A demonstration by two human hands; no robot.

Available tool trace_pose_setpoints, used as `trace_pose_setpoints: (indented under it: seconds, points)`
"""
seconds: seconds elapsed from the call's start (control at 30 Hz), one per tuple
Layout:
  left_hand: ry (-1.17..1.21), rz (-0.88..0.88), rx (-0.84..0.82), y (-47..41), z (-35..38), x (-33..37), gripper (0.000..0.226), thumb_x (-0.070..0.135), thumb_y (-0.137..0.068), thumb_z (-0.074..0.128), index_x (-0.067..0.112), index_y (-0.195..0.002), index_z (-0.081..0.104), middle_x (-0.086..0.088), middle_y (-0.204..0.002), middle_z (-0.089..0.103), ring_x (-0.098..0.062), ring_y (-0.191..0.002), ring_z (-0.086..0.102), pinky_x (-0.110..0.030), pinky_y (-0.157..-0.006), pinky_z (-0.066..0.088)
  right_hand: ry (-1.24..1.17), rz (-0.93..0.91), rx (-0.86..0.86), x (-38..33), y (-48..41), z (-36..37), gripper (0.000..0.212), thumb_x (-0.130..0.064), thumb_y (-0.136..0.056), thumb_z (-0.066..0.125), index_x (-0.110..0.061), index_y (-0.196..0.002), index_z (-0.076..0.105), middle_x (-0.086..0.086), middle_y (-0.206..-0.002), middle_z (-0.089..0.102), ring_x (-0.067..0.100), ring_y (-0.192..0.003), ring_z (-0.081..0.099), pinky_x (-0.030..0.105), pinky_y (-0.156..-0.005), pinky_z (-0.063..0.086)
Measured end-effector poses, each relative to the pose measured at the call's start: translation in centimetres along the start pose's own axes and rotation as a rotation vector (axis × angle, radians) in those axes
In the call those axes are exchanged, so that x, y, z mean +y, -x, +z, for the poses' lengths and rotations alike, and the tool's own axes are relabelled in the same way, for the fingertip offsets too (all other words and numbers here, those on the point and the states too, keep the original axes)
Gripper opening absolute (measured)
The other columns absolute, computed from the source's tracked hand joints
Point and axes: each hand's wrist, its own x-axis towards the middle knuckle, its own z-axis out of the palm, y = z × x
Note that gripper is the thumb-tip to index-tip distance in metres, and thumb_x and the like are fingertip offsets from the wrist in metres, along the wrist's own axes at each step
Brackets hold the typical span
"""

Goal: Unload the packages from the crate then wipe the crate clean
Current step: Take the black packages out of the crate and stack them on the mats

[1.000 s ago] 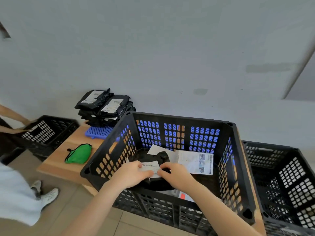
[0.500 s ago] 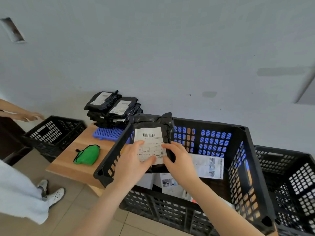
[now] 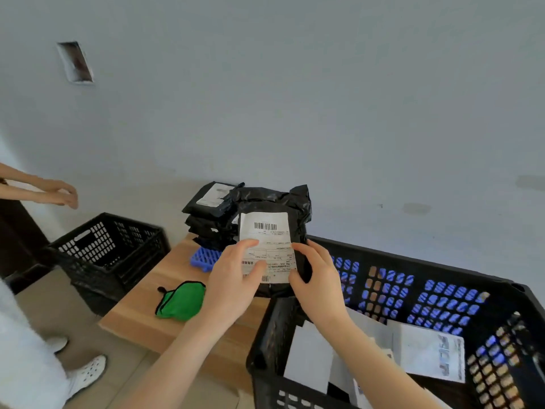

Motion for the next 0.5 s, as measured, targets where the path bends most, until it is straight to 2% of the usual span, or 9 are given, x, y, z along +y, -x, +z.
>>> trace_pose_setpoints:
  seconds: [0.1, 0.2, 0.3, 0.37, 0.43, 0.5]
  points:
    - [0.004, 0.009, -0.027, -2.1, -2.2, -3.5, 0.038, 0.022, -0.097, 0.055, 0.024, -0.135, 0.05, 0.006, -0.132, 0.05, 0.001, -0.112, 0.044, -0.01, -0.09, 0.044, 0.005, -0.002, 0.013, -1.8, -2.0, 3.6, 0.048, -0.015, -0.09, 0.061, -0.028, -0.135, 0.05, -0.006, -0.15, 0.032, 0.008, -0.136, 0.031, -0.011, -0.074, 0.025]
    - [-0.001, 0.01, -0.043, -4.0, -3.6, -6.6, 0.039, 0.019, -0.096, 0.056, 0.023, -0.134, 0.05, 0.008, -0.132, 0.05, -0.001, -0.117, 0.046, -0.001, -0.083, 0.04, 0.003, -0.007, 0.01, -3.0, -3.7, 6.6, 0.047, -0.016, -0.09, 0.062, -0.031, -0.133, 0.05, -0.007, -0.151, 0.032, 0.007, -0.137, 0.031, -0.003, -0.085, 0.025]
    - [-0.021, 0.009, -0.043, -6.1, -4.2, -9.0, 0.042, 0.018, -0.092, 0.061, 0.022, -0.134, 0.052, 0.008, -0.132, 0.051, 0.002, -0.115, 0.044, -0.003, -0.087, 0.037, -0.004, 0.008, -0.001, -3.5, -5.5, 8.9, 0.046, -0.018, -0.09, 0.062, -0.032, -0.133, 0.05, -0.007, -0.151, 0.034, 0.008, -0.139, 0.029, 0.009, -0.099, 0.024]
    - [-0.034, 0.012, -0.041, -7.8, -4.3, -10.3, 0.045, 0.019, -0.091, 0.063, 0.024, -0.134, 0.051, 0.009, -0.131, 0.052, 0.002, -0.114, 0.044, -0.004, -0.089, 0.036, -0.009, 0.031, -0.01, -3.4, -7.1, 10.2, 0.045, -0.018, -0.09, 0.062, -0.03, -0.132, 0.051, -0.007, -0.147, 0.04, 0.008, -0.136, 0.034, 0.014, -0.1, 0.027]
    - [-0.041, 0.008, -0.034, -9.5, -4.1, -11.5, 0.046, 0.021, -0.09, 0.064, 0.026, -0.133, 0.052, 0.01, -0.13, 0.052, 0.0, -0.115, 0.046, -0.017, -0.096, 0.041, -0.013, 0.039, -0.022, -3.1, -9.0, 11.4, 0.045, -0.016, -0.089, 0.062, -0.027, -0.131, 0.052, -0.008, -0.138, 0.05, 0.007, -0.128, 0.044, 0.009, -0.094, 0.032]
    - [-0.052, 0.007, -0.036, -11.0, -3.8, -12.5, 0.046, 0.022, -0.089, 0.065, 0.027, -0.132, 0.052, 0.01, -0.13, 0.053, 0.0, -0.114, 0.047, -0.02, -0.095, 0.04, -0.011, 0.043, -0.037, -2.7, -10.7, 12.4, 0.044, -0.015, -0.089, 0.062, -0.025, -0.131, 0.053, -0.008, -0.133, 0.054, 0.005, -0.122, 0.048, 0.0, -0.086, 0.033]
